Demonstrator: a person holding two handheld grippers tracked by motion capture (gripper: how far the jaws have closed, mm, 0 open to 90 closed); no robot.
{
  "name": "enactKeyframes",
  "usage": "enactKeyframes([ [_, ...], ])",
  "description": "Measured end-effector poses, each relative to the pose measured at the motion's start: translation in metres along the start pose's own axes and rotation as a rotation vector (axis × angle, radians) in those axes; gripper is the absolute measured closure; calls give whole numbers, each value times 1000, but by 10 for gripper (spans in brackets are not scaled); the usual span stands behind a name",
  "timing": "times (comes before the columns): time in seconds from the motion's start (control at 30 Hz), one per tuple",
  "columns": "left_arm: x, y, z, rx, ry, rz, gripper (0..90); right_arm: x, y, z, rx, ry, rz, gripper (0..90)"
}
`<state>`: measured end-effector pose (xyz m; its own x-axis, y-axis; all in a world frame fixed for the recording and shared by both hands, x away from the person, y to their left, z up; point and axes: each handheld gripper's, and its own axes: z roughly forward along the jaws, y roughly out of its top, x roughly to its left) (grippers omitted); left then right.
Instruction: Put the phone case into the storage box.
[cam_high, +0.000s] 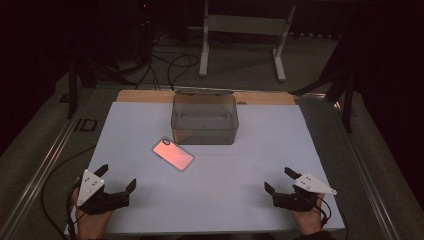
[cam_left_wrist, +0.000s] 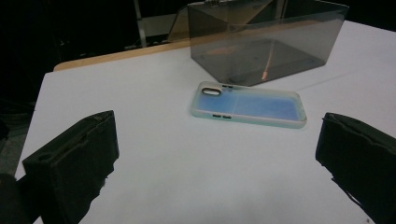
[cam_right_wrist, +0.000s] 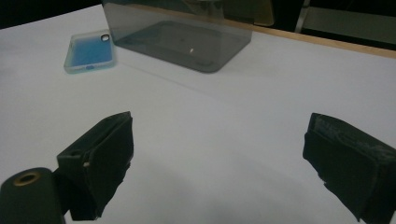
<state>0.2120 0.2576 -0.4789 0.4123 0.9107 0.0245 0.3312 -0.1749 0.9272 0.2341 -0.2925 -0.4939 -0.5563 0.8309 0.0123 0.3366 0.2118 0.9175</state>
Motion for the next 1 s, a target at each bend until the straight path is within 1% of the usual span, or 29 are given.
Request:
enactKeyframes([
  [0.17,0,-1,2,8,7,-3,3,-1,0,1,2,4,3,86],
  [0.4,-1,-1,4,21,6,8,3,-1,0,3,9,6,2,86],
  [0.6,-2,-1,5,19,11,13,3,-1,0,2,1,8,2,86],
  [0.87,-4,4,8,16,3,27,3,0,1,2,-15,17,5,85],
  [1.0,-3,7,11,5,-2,18,3,1,0,1,-21,17,7,85],
])
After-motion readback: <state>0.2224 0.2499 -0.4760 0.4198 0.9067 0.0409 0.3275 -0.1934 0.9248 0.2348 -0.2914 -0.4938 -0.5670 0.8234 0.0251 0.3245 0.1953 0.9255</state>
